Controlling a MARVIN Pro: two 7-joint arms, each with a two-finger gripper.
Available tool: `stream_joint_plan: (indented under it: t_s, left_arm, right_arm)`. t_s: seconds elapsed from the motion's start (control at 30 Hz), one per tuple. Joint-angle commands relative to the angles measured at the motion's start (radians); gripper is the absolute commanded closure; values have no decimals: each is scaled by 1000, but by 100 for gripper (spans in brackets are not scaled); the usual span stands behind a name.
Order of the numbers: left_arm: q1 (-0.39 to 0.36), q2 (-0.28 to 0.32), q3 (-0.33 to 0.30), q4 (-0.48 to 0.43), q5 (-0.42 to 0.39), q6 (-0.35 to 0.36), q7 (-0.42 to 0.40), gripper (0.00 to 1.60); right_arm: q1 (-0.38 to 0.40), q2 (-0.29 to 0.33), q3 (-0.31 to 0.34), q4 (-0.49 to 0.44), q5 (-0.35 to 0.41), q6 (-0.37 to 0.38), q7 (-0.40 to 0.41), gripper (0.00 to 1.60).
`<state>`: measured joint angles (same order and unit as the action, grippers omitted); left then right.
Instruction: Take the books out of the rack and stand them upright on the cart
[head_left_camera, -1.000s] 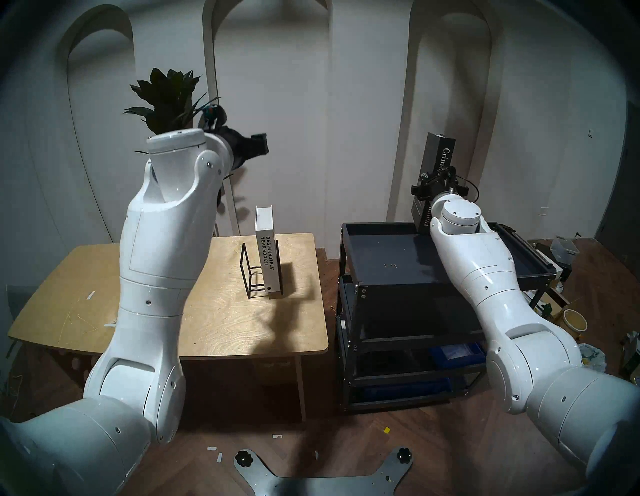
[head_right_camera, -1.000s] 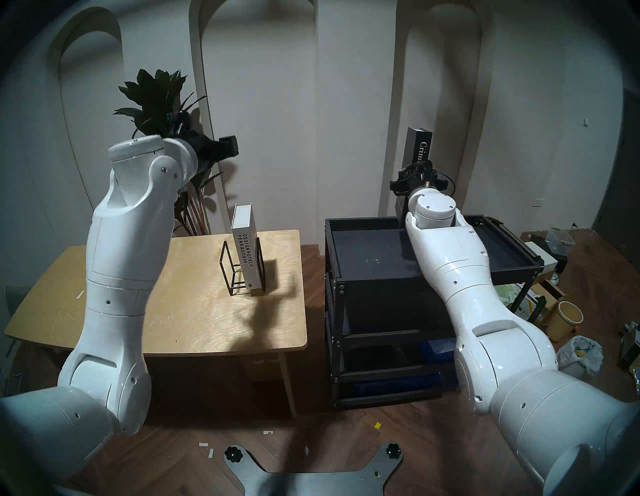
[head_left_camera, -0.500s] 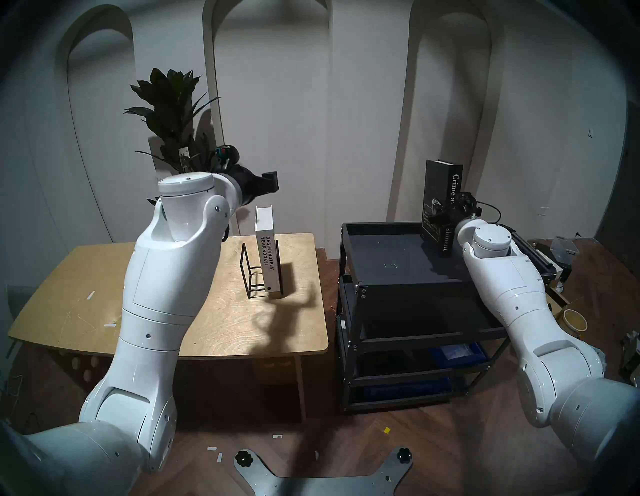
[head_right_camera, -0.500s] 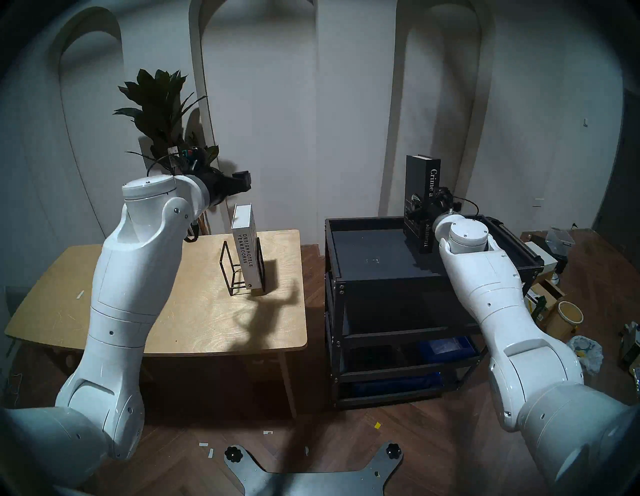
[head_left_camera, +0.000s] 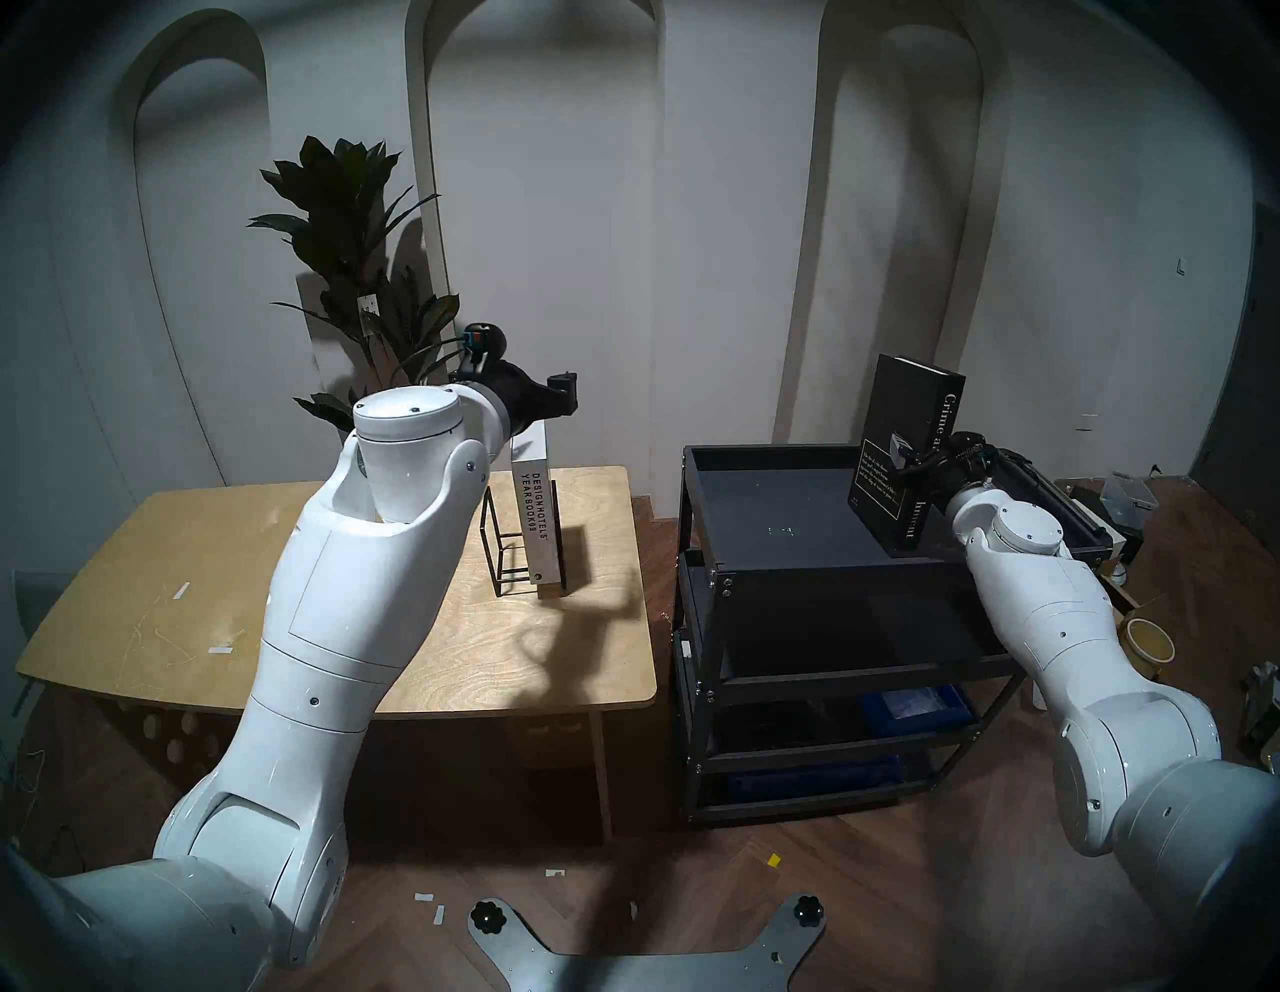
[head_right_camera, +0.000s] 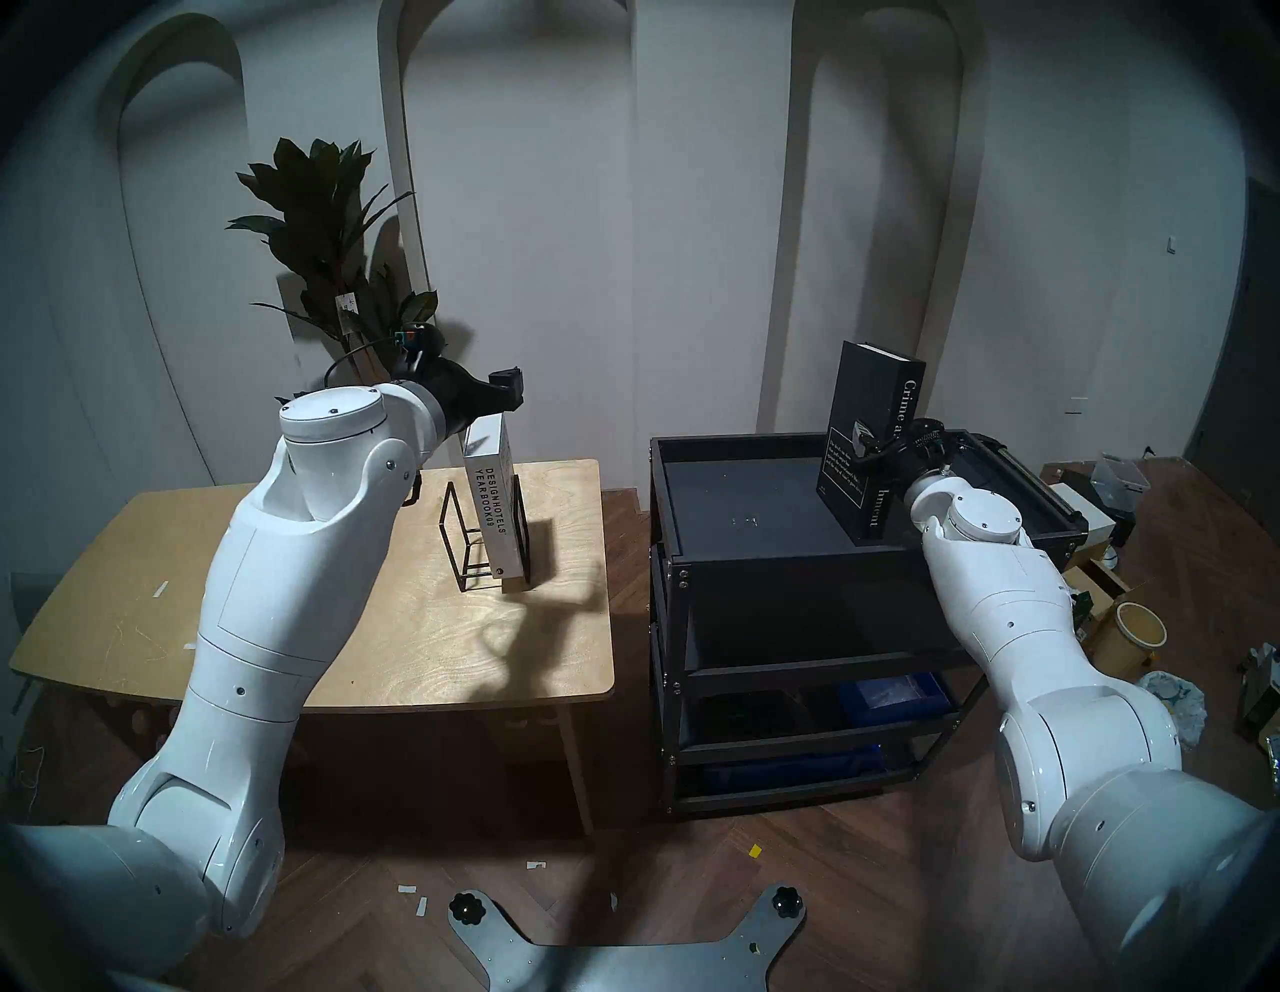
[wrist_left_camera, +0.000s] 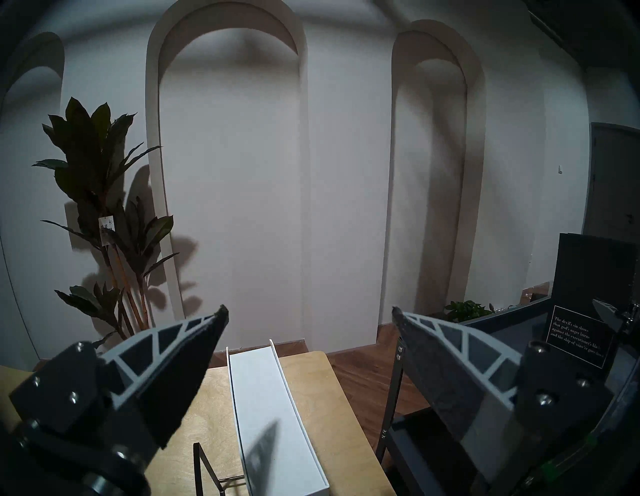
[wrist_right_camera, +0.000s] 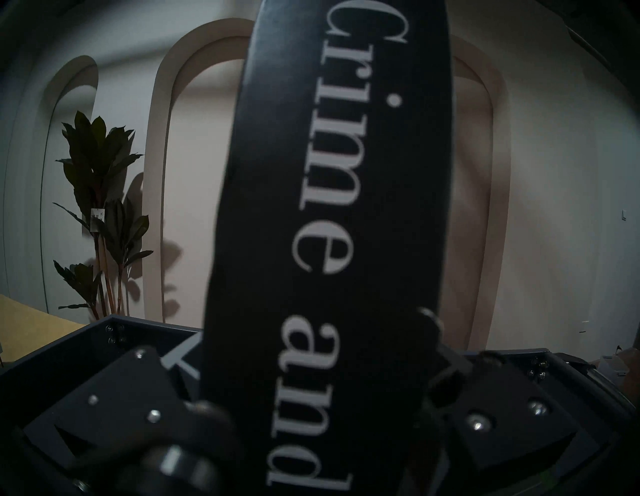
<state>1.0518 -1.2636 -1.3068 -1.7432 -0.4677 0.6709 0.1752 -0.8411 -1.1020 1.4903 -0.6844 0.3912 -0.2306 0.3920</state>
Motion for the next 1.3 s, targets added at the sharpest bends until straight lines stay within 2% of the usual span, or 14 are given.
stream_joint_plan:
  t_s: [0.0, 0.23, 0.4, 0.63, 0.93, 1.27]
  left_arm:
    - [-22, -13, 12, 5, 18, -43, 5, 0]
    - [-28, -22, 29, 21, 30, -52, 10, 0]
    - [-31, -27, 39, 23, 34, -50, 12, 0]
    - [-34, -34, 40, 22, 29, -45, 17, 0]
    - [-29, -44, 38, 17, 23, -37, 19, 0]
    - [-24, -46, 37, 14, 21, -33, 22, 0]
  right_arm:
    - [82, -16, 15, 58, 14, -117, 38, 160]
    - [130, -33, 10, 137, 12, -175, 62, 160]
    - [175, -48, 18, 171, 25, -139, 63, 160]
    - [218, -45, 4, 189, 4, -113, 67, 160]
    - [279, -61, -20, 326, -21, -145, 76, 160]
    - [301, -75, -36, 381, -45, -190, 78, 160]
